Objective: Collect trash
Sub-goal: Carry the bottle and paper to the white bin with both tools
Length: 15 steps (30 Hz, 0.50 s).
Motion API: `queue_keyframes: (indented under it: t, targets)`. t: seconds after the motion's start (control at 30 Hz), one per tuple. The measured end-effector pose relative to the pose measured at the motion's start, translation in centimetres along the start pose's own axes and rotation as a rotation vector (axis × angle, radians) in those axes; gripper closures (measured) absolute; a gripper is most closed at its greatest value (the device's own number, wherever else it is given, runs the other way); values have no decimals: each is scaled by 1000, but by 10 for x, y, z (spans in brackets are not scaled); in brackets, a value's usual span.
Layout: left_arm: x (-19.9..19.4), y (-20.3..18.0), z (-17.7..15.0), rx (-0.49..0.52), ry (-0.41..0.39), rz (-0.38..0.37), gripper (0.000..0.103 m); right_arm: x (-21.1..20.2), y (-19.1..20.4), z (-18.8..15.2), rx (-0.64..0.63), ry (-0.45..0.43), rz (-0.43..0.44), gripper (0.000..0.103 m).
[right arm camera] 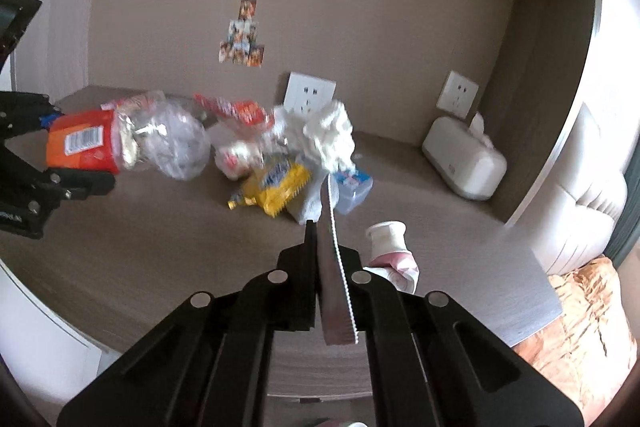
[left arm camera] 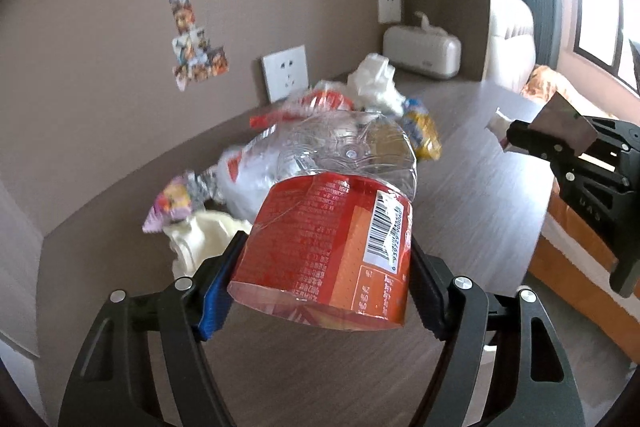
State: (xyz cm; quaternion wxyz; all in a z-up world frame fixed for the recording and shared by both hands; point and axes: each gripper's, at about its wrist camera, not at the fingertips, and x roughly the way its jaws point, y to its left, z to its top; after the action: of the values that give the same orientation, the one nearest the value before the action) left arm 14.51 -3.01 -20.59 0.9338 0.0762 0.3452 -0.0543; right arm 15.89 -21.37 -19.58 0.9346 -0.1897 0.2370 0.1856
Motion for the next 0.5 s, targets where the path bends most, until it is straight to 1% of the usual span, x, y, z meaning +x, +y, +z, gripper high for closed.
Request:
queue_keyframes:
  t: [0.13,0.23,0.3,0.37,0.43,0.5]
  targets:
    - [-21,-9,19,32,-34,-42,31,-32,-4,19,32,-11,-38,99]
    - [-38,-22,35,63,-62,-110,31,-67,-12,34,107,-8,-73,99]
    - [-49,-35,46,87,-84,-180,31,-88,-19,39,157,-4,-97,99]
    - [-57,-50,53,122,-100,-237,30,-109,-23,41,201,6,-142,99]
    - [-62,-64,57,151,-110,-298,30,-132,-28,38,257,19,-191,99]
    - [-63,-83,60,184,-109,-372,30,-147,-31,30,283,41,-248,99]
